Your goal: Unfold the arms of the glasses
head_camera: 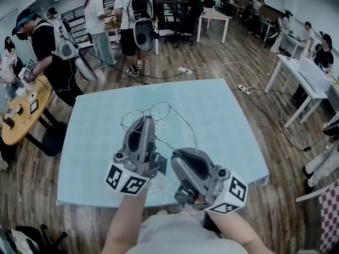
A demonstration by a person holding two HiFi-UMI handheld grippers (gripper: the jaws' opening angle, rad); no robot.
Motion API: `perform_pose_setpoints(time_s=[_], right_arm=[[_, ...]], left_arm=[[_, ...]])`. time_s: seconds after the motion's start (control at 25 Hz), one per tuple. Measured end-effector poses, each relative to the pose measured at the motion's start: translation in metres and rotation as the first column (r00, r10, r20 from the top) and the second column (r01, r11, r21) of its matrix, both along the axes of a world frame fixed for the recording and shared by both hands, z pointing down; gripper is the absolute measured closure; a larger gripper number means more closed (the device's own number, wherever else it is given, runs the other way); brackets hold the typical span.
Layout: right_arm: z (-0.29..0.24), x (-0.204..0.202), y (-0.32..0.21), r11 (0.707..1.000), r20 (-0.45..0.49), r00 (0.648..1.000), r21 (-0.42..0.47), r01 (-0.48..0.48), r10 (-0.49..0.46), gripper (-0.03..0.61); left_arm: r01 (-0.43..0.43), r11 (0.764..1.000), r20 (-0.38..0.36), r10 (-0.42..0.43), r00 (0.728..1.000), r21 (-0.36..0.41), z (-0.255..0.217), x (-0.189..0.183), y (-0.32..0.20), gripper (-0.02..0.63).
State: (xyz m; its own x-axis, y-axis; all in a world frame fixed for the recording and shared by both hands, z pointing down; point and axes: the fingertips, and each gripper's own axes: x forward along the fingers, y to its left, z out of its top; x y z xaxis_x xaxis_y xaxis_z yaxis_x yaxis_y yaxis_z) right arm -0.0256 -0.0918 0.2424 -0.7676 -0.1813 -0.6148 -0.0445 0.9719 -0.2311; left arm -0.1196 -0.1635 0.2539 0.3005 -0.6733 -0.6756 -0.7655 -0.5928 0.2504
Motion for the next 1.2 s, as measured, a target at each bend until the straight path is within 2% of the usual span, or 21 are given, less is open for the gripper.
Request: perform_pose_setpoints(time_s=[0.36,0.72,0.88,1.08,1.2], right_arm=[[-0.021,-0.014,0.041,0.987,-0.025,0.999,0.152,0.050,-0.046,0.538],[-0.030,-0.026,0.060,0.967,-0.076,0.996,0.246,0.064,-0.047,0.537],[-0.029,-0.025,0.057,0.968,-0.086,0.996,0.246,0.055,-0.035,0.537],[-0.019,-0.022,0.056,0.967,-0.123,0.992,0.249,0.049,-0.019,0.458],[-0.006,-0.018,0.053,0.966,-0.166,0.986,0.256,0.049,-0.006,0.442]], left_arm=[[-0.007,1.000,0.002,0.007,1.000,0.026,-0.007,0.003,0.002,0.607],[-0.005,0.999,-0.012,0.006,1.000,0.042,-0.012,0.003,0.003,0.607],[-0.008,0.998,-0.040,0.011,0.999,0.059,-0.017,0.000,0.005,0.607],[-0.012,0.997,-0.061,0.016,0.998,0.075,-0.018,-0.004,0.008,0.607],[-0.019,0.996,-0.067,0.025,0.997,0.082,-0.017,-0.004,0.010,0.607]])
